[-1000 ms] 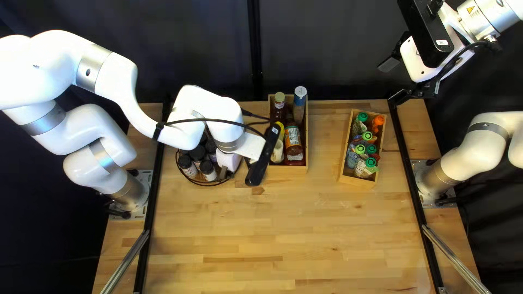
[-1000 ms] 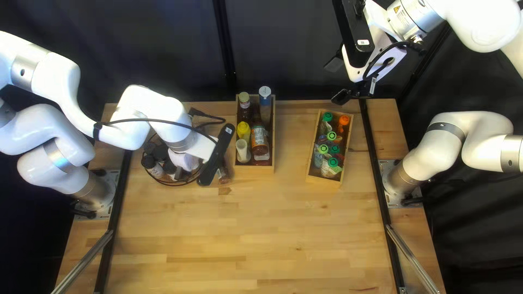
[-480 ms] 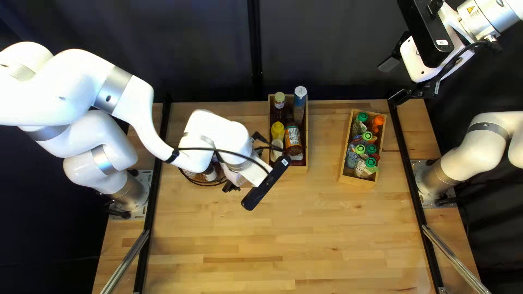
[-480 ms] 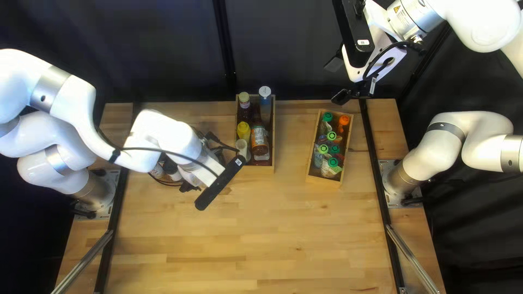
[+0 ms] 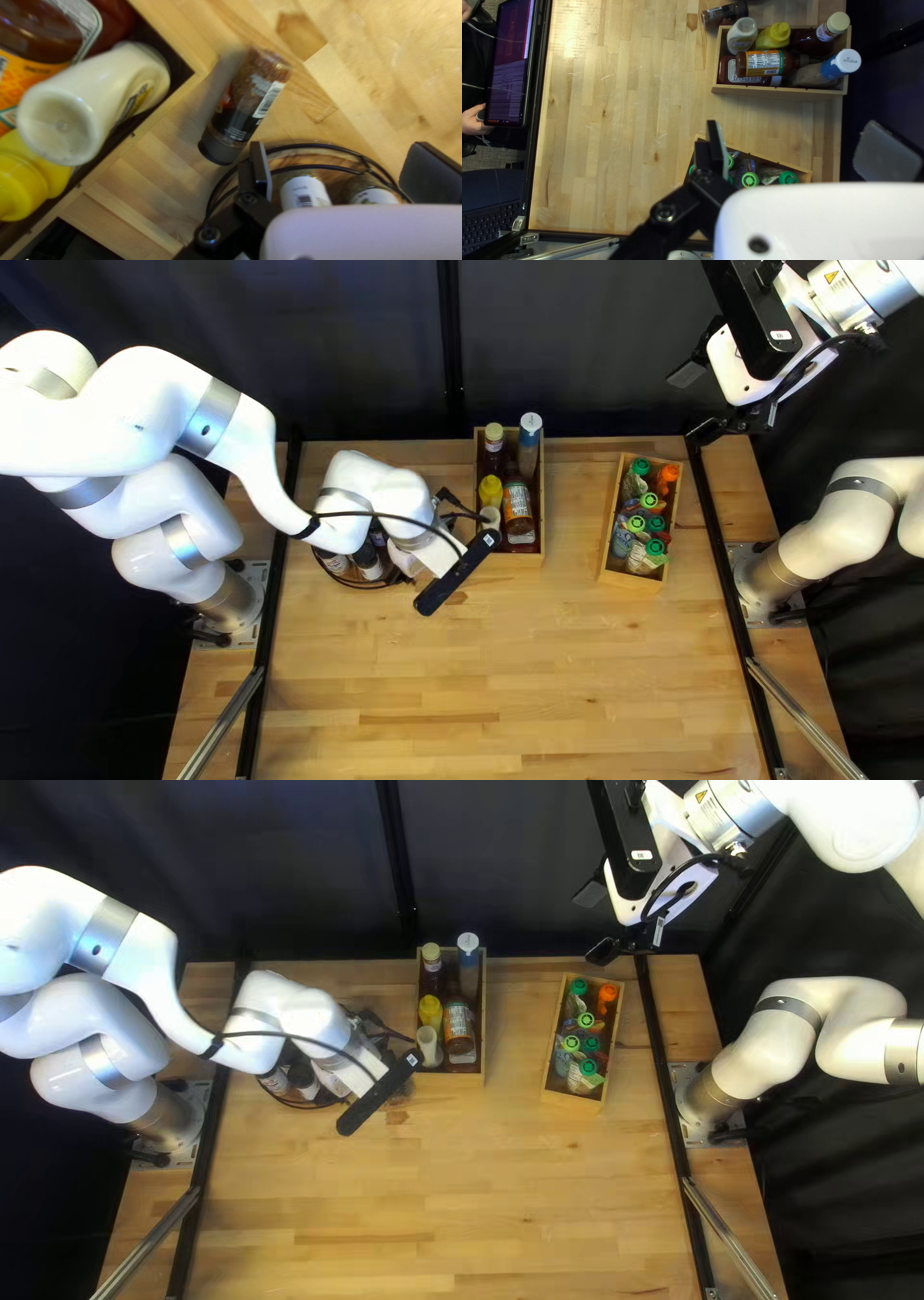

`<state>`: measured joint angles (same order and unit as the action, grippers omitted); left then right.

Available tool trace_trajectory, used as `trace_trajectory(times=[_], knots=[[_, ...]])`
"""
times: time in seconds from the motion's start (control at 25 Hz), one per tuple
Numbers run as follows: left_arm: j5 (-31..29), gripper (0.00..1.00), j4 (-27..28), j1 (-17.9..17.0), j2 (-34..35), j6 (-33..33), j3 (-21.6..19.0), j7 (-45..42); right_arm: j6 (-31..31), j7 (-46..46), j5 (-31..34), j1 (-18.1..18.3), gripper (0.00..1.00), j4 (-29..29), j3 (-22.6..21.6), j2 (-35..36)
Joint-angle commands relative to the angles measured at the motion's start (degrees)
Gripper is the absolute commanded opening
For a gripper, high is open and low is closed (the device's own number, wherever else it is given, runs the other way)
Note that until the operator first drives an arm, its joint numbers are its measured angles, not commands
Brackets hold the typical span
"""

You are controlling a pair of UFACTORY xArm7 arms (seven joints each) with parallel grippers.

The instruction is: Separate condiments, baby food and spices and place it in 3 different racks/containers

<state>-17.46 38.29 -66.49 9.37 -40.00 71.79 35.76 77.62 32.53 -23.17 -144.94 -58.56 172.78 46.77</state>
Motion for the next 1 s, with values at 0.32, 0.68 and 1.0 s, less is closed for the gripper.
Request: trace_trajectory(times=[0.32, 0.68, 1.0], knots=[[18.9, 1.0, -1.3, -3.1, -12.7, 8.9, 4.2, 15.2, 0.0, 0.0, 0.0, 0.0, 1.0, 0.0, 0.0, 0.0], [28.2, 1.0, -1.0, 4.3, -18.0, 11.0, -3.4, 21.4, 0.0, 0.0, 0.0, 0.0, 1.0, 0.0, 0.0, 0.0], [37.1, 1.0, -0.3, 12.0, -22.0, 13.6, -11.3, 26.9, 0.0, 0.0, 0.0, 0.0, 1.0, 0.0, 0.0, 0.0]])
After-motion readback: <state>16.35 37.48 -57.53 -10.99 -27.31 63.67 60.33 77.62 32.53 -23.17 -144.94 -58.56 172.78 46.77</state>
